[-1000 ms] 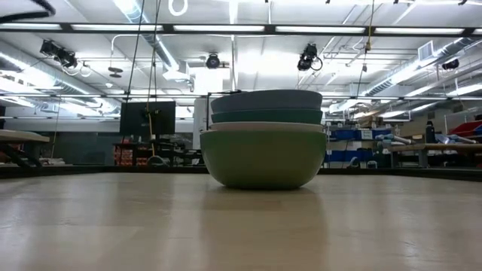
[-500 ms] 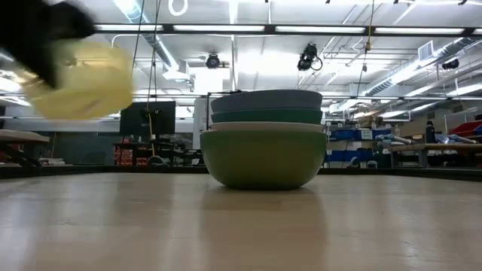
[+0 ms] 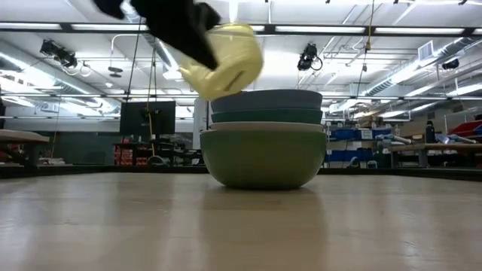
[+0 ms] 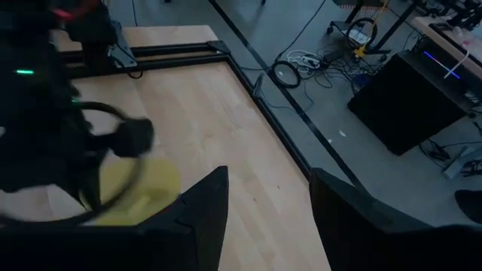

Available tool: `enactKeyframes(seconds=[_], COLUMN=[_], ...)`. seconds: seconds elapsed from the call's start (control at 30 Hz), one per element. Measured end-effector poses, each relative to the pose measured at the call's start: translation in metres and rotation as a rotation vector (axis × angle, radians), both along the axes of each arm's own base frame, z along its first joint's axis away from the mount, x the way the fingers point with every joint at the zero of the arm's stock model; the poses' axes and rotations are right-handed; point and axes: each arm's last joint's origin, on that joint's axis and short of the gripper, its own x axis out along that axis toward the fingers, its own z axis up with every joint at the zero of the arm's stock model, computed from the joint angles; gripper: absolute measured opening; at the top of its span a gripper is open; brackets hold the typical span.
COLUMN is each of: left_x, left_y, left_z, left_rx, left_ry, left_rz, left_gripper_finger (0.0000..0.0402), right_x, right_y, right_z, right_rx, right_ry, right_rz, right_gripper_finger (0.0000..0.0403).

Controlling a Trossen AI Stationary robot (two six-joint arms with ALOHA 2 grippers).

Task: Nest bowls inside each other
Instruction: Stack the yellow bowl on top of the red bowl, then stack the light blue bowl on top of the yellow bowl

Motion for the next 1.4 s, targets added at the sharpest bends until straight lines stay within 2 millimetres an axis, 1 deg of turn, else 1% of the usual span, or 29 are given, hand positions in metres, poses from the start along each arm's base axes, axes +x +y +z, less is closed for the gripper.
enactKeyframes(seconds=[0.1,0.23,0.33,0.4,0.5,0.7,0.8,0.87,0.93,1.0,1.1,1.2,1.3,1.4], left_x=[0.013,0.021,0.023,0.024,0.025,0.029,0.025,0.018,0.008,-0.007,-0.037,-0.069,-0.097,-0.118], left_y=[0.01,0.021,0.022,0.021,0.019,0.019,0.016,0.011,-0.001,-0.019,-0.052,-0.088,-0.124,-0.151], left_z=[-0.001,-0.008,-0.009,-0.008,-0.007,0.004,0.015,0.021,0.028,0.036,0.041,0.039,0.039,0.041], left_rx=[-0.084,-0.093,-0.146,-0.18,-0.238,-0.216,-0.177,-0.133,-0.114,-0.116,-0.161,-0.226,-0.341,-0.438], left_ry=[-0.041,-0.034,-0.032,-0.041,-0.059,-0.09,-0.033,0.044,0.113,0.17,0.253,0.339,0.351,0.311], left_rz=[-0.055,-0.05,-0.06,-0.057,-0.06,-0.025,0.02,0.068,0.102,0.117,0.144,0.199,0.242,0.283], left_gripper_finger=[0.0009,0.0016,0.0027,0.0044,0.0088,0.0209,0.0255,0.0272,0.0278,0.0279,0.0279,0.0278,0.0271,0.026], right_x=[0.0,0.0,0.0,0.0,0.0,0.0,0.0,0.0,0.0,0.0,-0.001,-0.002,-0.003,-0.003], right_y=[0.0,0.0,0.0,0.0,-0.001,-0.001,-0.001,-0.001,-0.001,-0.001,-0.001,0.0,0.0,0.0], right_z=[0.0,0.0,0.0,0.0,0.0,0.0,0.0,0.0,0.0,0.0,-0.001,-0.001,-0.001,-0.001], right_rx=[-0.004,-0.006,-0.007,-0.008,-0.009,-0.01,-0.009,-0.008,-0.007,-0.008,-0.01,-0.012,-0.017,-0.023], right_ry=[0.0,0.002,0.002,0.001,0.001,0.0,0.0,0.0,0.002,0.006,0.015,0.022,0.02,0.014], right_rz=[0.0,-0.002,-0.003,-0.004,-0.005,-0.008,-0.008,-0.007,-0.005,-0.005,-0.007,-0.005,-0.007,-0.012], right_gripper_finger=[0.0171,0.0171,0.0171,0.0171,0.0171,0.0171,0.0171,0.0171,0.0171,0.0171,0.0171,0.0171,0.0171,0.0171])
